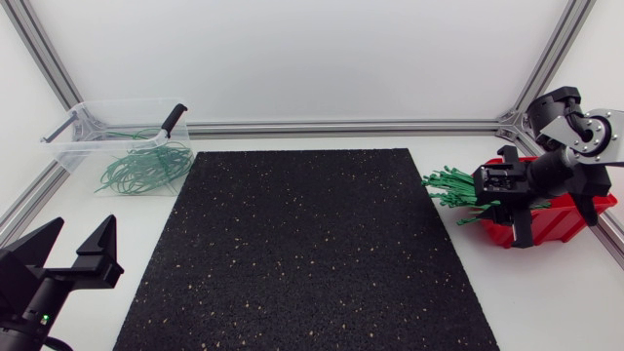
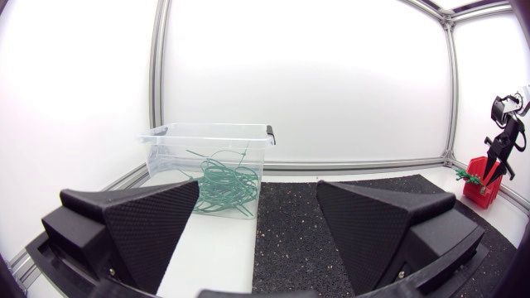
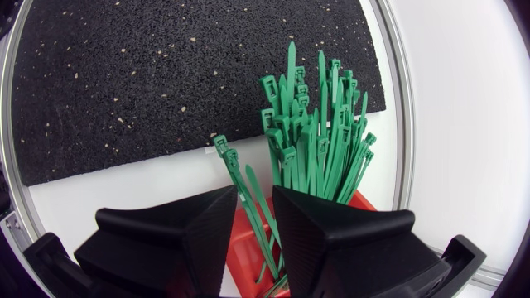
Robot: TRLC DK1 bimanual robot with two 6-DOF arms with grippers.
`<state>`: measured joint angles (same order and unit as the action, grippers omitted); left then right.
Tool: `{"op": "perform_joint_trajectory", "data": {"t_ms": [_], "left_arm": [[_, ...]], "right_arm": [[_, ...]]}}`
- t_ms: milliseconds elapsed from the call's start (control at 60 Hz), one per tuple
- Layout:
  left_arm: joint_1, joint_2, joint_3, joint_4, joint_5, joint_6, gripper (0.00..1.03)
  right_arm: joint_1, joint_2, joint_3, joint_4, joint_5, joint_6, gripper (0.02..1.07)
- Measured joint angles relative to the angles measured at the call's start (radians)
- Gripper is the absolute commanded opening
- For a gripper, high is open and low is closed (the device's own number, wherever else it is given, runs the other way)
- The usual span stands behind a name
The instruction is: Take a green cable tie from the red box, thread the tail through the head to close it, then place it in the transparent bin on the left.
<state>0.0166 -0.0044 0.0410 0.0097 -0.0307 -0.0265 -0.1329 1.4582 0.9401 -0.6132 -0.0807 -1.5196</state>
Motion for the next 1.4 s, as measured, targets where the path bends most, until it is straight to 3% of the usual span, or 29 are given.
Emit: {"op": "perform_joint_trajectory", "data": {"t_ms": [433, 767, 1200, 1400], "left_arm": [[0.000, 0.000, 0.000, 0.000, 0.000, 0.000, 0.99], [0.000, 0.000, 0.000, 0.000, 0.000, 0.000, 0.99], [0.000, 0.000, 0.000, 0.000, 0.000, 0.000, 0.99], [0.000, 0.000, 0.000, 0.000, 0.000, 0.000, 0.99]], "right_arm": [[0.000, 0.024, 0.000, 0.019, 0.003, 0.000, 0.19], [0.002, 0.037, -0.019, 0.043, 0.007, 0.000, 0.19], [0.007, 0.043, -0.020, 0.061, 0.011, 0.000, 0.08], [0.007, 0.043, -0.019, 0.061, 0.011, 0.001, 0.08]]}}
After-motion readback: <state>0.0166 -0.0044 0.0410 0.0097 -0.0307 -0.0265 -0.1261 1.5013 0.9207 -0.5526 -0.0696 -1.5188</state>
